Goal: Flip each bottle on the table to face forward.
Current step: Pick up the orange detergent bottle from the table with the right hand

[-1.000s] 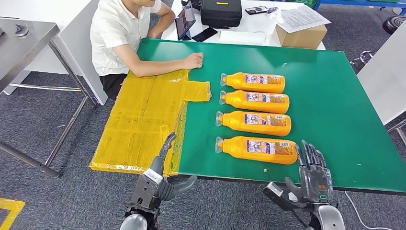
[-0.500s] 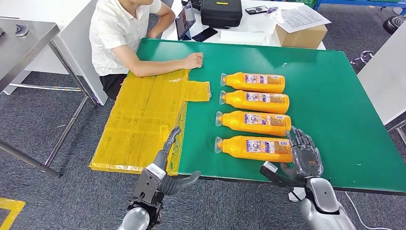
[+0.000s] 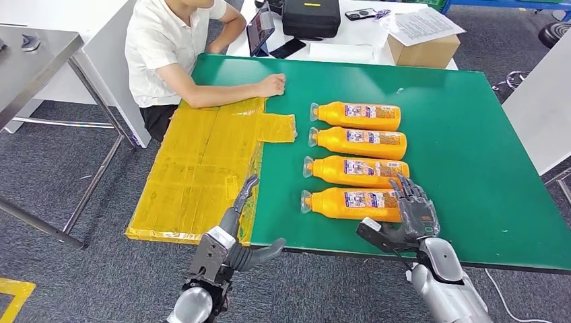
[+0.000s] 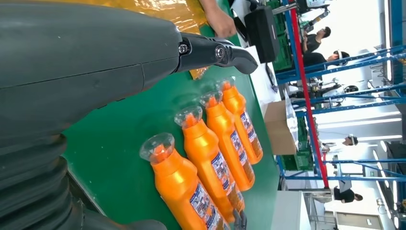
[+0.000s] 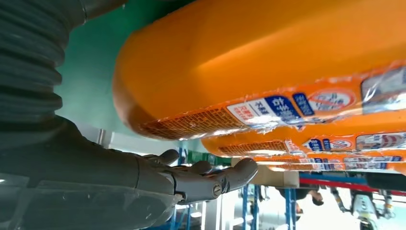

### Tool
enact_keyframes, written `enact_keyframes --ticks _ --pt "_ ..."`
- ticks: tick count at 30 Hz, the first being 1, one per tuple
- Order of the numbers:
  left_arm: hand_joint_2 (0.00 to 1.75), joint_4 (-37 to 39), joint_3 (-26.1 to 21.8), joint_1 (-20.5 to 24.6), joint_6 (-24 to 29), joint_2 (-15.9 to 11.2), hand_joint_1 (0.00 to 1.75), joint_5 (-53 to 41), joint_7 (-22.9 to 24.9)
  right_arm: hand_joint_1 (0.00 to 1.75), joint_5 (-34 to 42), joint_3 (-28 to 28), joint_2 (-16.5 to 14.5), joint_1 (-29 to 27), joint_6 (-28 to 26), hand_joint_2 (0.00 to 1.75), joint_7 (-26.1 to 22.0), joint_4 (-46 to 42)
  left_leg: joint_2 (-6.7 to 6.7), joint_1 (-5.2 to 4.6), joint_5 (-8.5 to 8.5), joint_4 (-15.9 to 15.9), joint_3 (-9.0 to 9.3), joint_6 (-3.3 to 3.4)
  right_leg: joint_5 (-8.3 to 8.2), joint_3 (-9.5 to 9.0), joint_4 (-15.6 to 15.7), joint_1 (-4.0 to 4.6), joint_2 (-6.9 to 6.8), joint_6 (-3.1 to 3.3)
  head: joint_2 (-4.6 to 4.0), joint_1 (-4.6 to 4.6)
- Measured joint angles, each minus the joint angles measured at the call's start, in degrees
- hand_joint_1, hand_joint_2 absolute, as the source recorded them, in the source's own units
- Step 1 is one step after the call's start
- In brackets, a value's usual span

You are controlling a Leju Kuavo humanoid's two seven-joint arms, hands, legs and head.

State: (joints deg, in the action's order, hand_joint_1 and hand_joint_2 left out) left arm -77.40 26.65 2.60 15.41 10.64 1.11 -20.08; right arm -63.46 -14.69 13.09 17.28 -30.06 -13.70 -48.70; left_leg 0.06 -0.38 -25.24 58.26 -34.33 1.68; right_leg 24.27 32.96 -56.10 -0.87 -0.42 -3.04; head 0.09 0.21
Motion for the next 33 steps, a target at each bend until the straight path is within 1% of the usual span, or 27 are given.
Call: enact_keyframes --ticks 1,2,4,5,6,9,12,29,31,33 --pt "1.75 0.1 0.1 0.0 0.0 0.0 0.0 0.0 0.0 0.16 0.2 -0.1 -0.1 0.2 0.1 1.75 -0.1 0.4 0.01 0.0 0.0 0.0 0.01 0.0 0.0 0.0 0.0 0.0 0.0 0.0 0.0 0.0" --pt "1.75 0.1 0.1 0.1 0.0 0.0 0.0 0.0 0.0 0.51 0.4 -0.2 -0.2 0.4 0.3 1.75 -0.2 0.8 0.01 0.0 0.0 0.0 0.01 0.0 0.0 0.0 0.0 0.0 0.01 0.0 0.0 0.01" --pt "1.75 0.2 0.2 0.1 -0.1 0.0 0.0 0.1 0.0 1.38 0.8 -0.5 -0.3 0.8 1.4 1.75 -0.3 1.6 0.02 0.01 0.0 0.0 0.04 0.0 0.0 -0.01 0.0 0.0 0.02 0.0 0.0 0.01" --pt "1.75 0.2 0.2 0.1 -0.1 0.0 0.0 0.1 0.0 1.66 1.1 -0.7 -0.4 0.9 2.2 1.75 -0.4 2.0 0.03 0.01 0.0 0.0 0.05 0.0 0.0 -0.02 0.0 0.0 0.02 0.0 0.0 0.01" --pt "1.75 0.2 0.2 0.2 -0.1 0.0 0.0 0.1 0.0 1.75 1.4 -0.9 -0.4 1.1 3.2 1.75 -0.4 2.4 0.03 0.01 0.0 0.0 0.06 0.0 0.0 -0.02 0.0 0.0 0.02 0.0 0.0 0.01" --pt "1.75 0.2 0.2 0.2 -0.3 0.0 0.0 0.1 0.0 1.75 2.7 -1.5 -0.2 1.6 6.1 1.75 -0.7 3.3 0.04 0.0 0.0 0.0 0.11 0.0 0.0 -0.06 0.0 0.0 0.03 0.0 0.0 0.01" --pt "1.75 0.2 0.2 0.2 -0.3 0.0 0.0 0.1 -0.1 1.75 3.9 -1.9 0.1 2.1 7.1 1.75 -1.3 3.7 0.04 0.0 0.0 0.0 0.22 0.0 0.0 -0.14 0.0 0.0 0.03 0.0 0.0 0.02" --pt "1.75 0.2 0.1 0.3 0.0 -0.1 0.0 0.1 -0.4 1.75 5.6 -2.8 0.0 1.9 7.1 1.75 -2.4 3.9 0.05 0.04 -0.01 0.0 0.54 0.0 0.0 -0.43 0.0 0.04 0.04 0.0 0.0 0.01" --pt "1.75 0.1 0.1 0.3 0.0 -0.1 0.0 0.1 -0.4 1.75 7.9 -2.8 0.0 1.6 8.1 1.75 -3.7 3.8 0.05 0.04 -0.02 0.0 0.57 0.0 0.0 -0.46 0.0 0.04 0.04 0.0 0.0 0.02" --pt "1.75 0.1 0.1 0.3 0.0 -0.1 0.0 0.4 -0.6 1.75 13.4 -2.4 -0.2 1.2 11.5 1.75 -6.5 3.3 0.07 0.05 -0.03 0.0 0.62 -0.01 0.0 -0.49 0.0 0.05 0.05 0.0 0.0 0.03"
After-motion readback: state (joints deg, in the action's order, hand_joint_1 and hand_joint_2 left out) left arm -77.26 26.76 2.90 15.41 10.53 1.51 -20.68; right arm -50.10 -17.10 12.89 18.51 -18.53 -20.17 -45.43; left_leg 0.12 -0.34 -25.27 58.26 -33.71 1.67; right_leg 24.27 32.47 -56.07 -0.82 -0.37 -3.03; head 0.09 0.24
